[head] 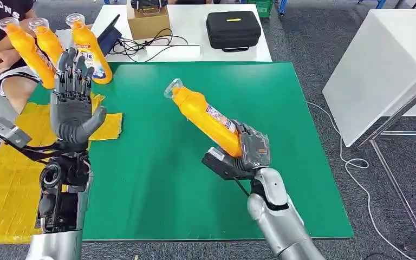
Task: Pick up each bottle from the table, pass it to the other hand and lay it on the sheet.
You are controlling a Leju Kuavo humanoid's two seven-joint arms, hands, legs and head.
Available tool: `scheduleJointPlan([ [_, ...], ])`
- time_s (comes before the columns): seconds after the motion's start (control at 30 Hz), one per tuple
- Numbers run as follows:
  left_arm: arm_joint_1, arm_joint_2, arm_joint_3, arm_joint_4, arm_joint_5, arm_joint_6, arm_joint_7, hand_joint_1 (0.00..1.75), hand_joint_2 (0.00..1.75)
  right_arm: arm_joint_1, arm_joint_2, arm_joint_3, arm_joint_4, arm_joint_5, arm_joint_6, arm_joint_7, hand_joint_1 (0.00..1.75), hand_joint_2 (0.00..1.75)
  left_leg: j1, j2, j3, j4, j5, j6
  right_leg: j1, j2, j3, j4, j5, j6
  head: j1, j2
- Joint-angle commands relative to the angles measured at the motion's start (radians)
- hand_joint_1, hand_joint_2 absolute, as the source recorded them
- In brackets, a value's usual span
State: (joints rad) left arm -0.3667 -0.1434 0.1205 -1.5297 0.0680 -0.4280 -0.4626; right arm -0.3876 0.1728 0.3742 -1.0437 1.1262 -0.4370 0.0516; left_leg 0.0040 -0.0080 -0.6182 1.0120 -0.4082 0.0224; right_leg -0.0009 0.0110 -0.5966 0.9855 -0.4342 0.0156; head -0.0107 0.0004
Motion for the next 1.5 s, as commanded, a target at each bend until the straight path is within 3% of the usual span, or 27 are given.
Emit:
scheduleJointPlan([
  [0.03,-0.165,0.013,-0.146,0.351,-0.014,0.101,0.191,0.00,1.75,-0.018,0.018,-0.039,0.009,-0.088,-0.219,-0.164,1.75,1.75,0.000,-0.007,0.004,-0.001,0.000,-0.001,0.000,-0.008,0.006,-0.001,-0.002,0.000,0.000,0.000],
  [0.1,-0.179,0.010,-0.183,0.380,-0.013,0.108,0.196,0.00,1.75,-0.012,0.015,-0.032,-0.008,-0.098,-0.261,-0.197,1.75,1.75,0.000,-0.007,0.003,0.000,0.000,-0.001,0.001,-0.008,0.005,0.000,-0.002,0.000,0.000,0.000],
  [0.23,-0.176,0.016,-0.253,0.411,0.063,0.097,0.245,0.00,1.75,0.068,0.064,-0.152,-0.097,-0.045,-0.261,-0.339,1.75,1.75,0.001,-0.006,0.008,-0.001,-0.002,-0.001,0.001,-0.008,0.010,-0.002,-0.004,0.001,0.000,0.000],
  [0.37,-0.172,0.012,-0.298,0.398,0.107,0.112,0.273,0.00,1.75,0.100,0.120,-0.252,-0.149,0.038,-0.261,-0.417,1.75,1.75,0.000,-0.005,0.005,0.000,-0.002,-0.001,0.000,-0.007,0.007,-0.001,-0.004,0.000,0.000,0.000],
  [0.9,-0.112,0.015,-0.363,0.283,0.209,0.112,0.265,0.00,1.75,0.106,0.154,-0.335,-0.169,0.116,-0.261,-0.453,1.75,1.75,0.000,-0.002,0.001,0.000,-0.001,0.000,0.000,-0.003,0.003,0.000,-0.002,0.000,0.000,0.000],
  [0.97,-0.094,0.025,-0.377,0.248,0.221,0.109,0.262,0.00,1.75,0.110,0.161,-0.360,-0.197,0.142,-0.261,-0.453,1.75,1.75,0.000,0.000,0.007,-0.001,-0.004,-0.001,0.001,-0.002,0.009,-0.001,-0.004,0.001,0.000,0.000],
  [1.23,-0.039,0.038,-0.398,0.175,0.264,0.119,0.248,0.00,1.75,0.099,0.176,-0.467,-0.246,0.165,-0.261,-0.476,1.75,1.75,0.000,-0.001,0.001,0.000,-0.001,0.000,0.000,-0.002,0.002,-0.001,-0.001,0.000,0.000,0.000],
  [1.5,-0.008,0.035,-0.411,0.135,0.268,0.115,0.246,0.00,1.75,0.085,0.176,-0.468,-0.232,0.180,-0.261,-0.473,1.75,1.75,0.000,0.000,0.002,0.000,-0.002,-0.001,0.000,-0.001,0.003,-0.001,-0.002,0.000,0.000,0.000],
])
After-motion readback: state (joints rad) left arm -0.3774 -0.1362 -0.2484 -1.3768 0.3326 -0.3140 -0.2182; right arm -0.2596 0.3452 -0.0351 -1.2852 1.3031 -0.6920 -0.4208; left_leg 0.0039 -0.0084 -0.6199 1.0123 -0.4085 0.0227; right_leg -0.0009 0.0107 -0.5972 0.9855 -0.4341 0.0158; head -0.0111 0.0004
